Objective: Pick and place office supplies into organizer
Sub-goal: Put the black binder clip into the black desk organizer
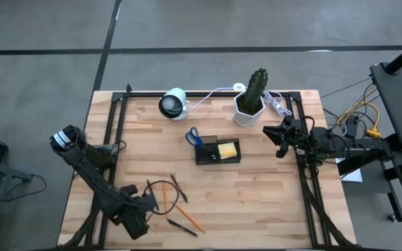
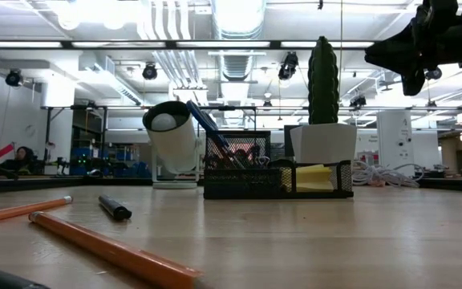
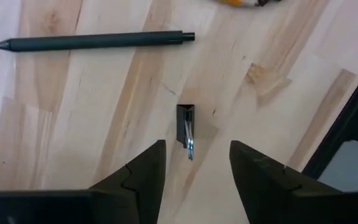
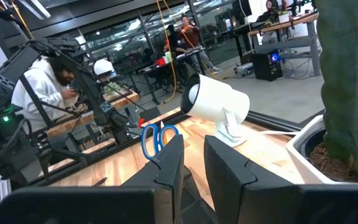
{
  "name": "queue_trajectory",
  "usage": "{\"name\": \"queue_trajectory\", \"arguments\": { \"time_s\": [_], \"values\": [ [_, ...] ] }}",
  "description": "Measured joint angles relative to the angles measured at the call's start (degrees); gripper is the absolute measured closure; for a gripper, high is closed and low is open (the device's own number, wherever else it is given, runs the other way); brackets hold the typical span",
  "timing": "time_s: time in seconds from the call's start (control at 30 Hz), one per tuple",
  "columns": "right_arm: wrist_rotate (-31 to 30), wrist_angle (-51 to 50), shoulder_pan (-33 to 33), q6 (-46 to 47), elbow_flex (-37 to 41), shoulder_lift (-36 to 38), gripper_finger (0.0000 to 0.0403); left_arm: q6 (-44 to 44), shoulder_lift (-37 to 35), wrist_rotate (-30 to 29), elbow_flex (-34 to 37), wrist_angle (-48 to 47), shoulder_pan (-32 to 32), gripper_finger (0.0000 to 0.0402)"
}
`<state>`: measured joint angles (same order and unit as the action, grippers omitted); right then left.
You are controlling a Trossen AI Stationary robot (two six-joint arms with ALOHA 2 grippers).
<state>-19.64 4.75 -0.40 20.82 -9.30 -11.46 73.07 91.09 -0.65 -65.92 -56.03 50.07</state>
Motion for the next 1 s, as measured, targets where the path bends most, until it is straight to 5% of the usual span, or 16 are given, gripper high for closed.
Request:
{"name": "queue_trajectory", "arguments": {
  "time_s": [0.57, 1.0],
  "values": [
    [0.00, -0.02, 0.00, -1.33, 0.00, 0.02, 0.0349, 0.01, -0.02, -3.91, 5.99, 6.67, 2.55, 0.0240],
    [0.00, -0.13, 0.01, -1.33, 0.00, 0.02, 0.0349, 0.08, -0.02, -1.39, 7.84, 10.07, 2.59, 0.0240]
  ]
}}
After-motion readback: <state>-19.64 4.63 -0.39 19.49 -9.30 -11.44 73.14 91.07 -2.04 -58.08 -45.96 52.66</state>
